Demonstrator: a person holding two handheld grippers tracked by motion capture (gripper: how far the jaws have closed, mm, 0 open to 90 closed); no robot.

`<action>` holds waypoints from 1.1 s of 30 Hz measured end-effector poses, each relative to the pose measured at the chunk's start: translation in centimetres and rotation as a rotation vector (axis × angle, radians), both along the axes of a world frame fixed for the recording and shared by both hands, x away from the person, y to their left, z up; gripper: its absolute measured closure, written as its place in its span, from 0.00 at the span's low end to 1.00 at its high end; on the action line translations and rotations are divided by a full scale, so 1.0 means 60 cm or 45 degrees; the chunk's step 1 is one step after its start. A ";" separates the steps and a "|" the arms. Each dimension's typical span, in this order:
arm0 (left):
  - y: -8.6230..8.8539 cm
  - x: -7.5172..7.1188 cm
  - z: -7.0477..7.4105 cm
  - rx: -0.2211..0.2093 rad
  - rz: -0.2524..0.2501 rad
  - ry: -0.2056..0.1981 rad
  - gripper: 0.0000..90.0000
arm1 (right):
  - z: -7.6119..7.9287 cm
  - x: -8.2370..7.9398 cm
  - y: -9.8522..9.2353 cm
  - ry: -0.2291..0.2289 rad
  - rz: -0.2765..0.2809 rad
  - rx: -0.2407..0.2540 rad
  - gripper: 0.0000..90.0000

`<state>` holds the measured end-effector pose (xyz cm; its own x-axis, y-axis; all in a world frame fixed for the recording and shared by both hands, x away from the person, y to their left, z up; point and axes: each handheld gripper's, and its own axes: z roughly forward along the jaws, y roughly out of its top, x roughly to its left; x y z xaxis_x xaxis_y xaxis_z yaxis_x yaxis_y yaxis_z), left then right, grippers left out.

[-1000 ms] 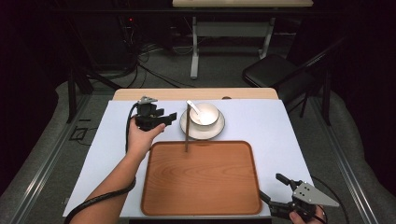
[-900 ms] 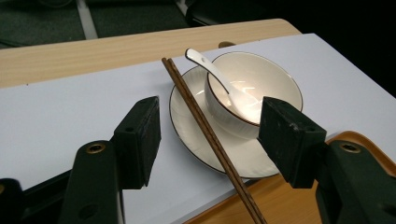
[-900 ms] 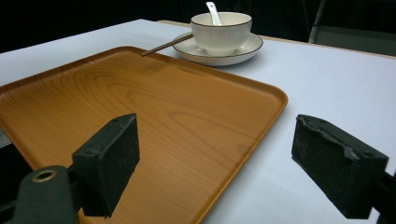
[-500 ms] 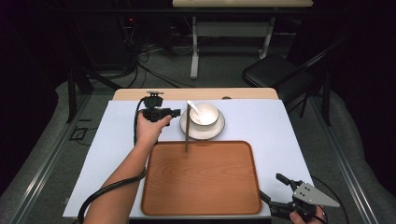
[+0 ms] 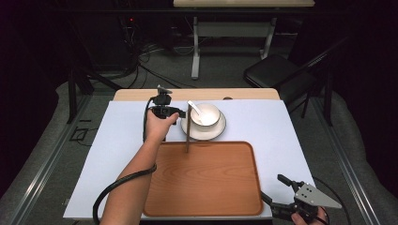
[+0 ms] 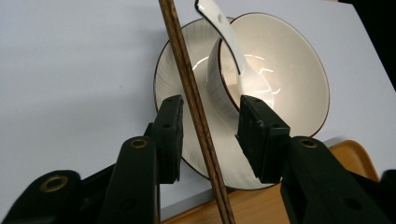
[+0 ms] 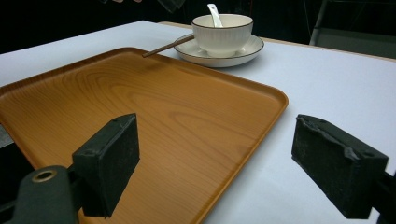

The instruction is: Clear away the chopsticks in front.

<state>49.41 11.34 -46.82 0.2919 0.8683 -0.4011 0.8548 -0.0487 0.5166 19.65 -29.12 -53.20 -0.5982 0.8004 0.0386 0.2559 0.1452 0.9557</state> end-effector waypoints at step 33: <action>-0.033 0.029 -0.068 0.055 0.016 0.160 0.84 | 0.000 -0.002 -0.003 -0.001 -0.006 0.006 0.16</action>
